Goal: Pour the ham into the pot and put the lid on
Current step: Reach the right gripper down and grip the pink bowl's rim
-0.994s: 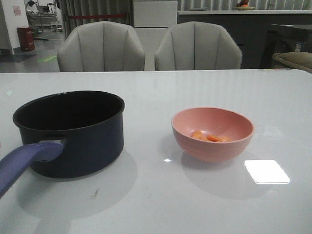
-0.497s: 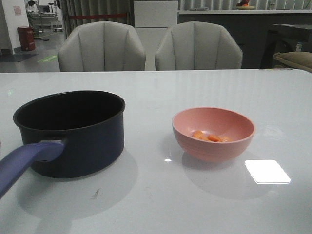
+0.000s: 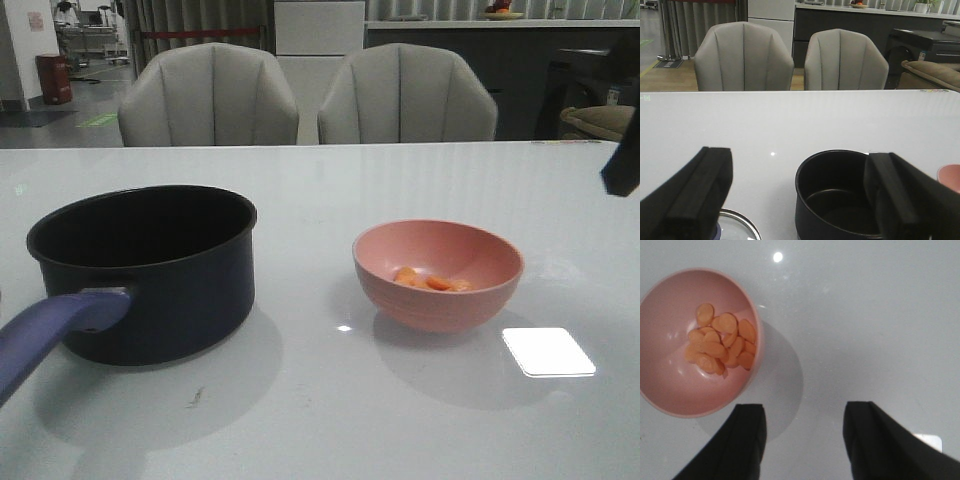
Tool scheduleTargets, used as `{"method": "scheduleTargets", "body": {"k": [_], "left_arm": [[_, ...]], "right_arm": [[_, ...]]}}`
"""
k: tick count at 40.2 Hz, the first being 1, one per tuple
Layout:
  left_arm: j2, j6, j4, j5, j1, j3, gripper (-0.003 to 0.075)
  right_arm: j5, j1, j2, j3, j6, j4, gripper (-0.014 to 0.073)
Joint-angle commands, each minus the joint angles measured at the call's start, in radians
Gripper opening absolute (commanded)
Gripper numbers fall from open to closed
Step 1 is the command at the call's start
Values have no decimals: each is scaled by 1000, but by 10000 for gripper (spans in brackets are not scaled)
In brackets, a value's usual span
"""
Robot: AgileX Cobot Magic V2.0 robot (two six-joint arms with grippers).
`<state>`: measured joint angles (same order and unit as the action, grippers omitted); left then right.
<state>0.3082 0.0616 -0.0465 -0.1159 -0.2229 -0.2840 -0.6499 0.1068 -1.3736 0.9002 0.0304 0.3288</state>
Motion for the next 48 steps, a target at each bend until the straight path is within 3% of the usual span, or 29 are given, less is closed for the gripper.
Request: {"method": "scheduleTargets", "body": {"k": [1,6,18,27,32,48], "left_arm": [[6,2,-9,86,-8,-29,585],[6,2,-9,86,-8,-29,585],[6,2,-9,86,-8,-29,585],[6,2,-9,86,-8,-29,585],[6,2,-9,86,-8,-29,585],[6,2,-9,86,-8,-29,585]], "right_arm": [[-22,9,-93,114,106,104,464],[-18,42,-188,192,175,134,464],[13,104,-356,296,202,133,456],[58,104,-410,296,201,142,222],[58,104,-429,296,201,142,139],[112,102,-439,300,201,142,131]]}}
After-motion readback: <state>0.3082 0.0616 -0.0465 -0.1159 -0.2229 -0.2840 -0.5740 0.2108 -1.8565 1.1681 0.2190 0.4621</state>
